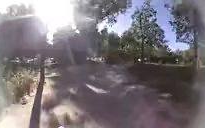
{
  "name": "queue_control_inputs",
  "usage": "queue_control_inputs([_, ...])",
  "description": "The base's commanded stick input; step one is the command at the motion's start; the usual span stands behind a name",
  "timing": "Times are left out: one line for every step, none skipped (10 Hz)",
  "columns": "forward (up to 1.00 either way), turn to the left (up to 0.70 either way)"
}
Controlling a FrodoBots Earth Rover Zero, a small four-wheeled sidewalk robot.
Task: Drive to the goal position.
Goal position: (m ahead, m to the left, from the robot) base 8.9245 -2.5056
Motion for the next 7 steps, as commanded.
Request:
queue_control_inputs([0.85, 0.00])
queue_control_inputs([0.85, 0.00])
queue_control_inputs([0.85, 0.00])
queue_control_inputs([0.85, 0.00])
queue_control_inputs([0.85, 0.00])
queue_control_inputs([0.85, 0.00])
queue_control_inputs([0.85, 0.00])
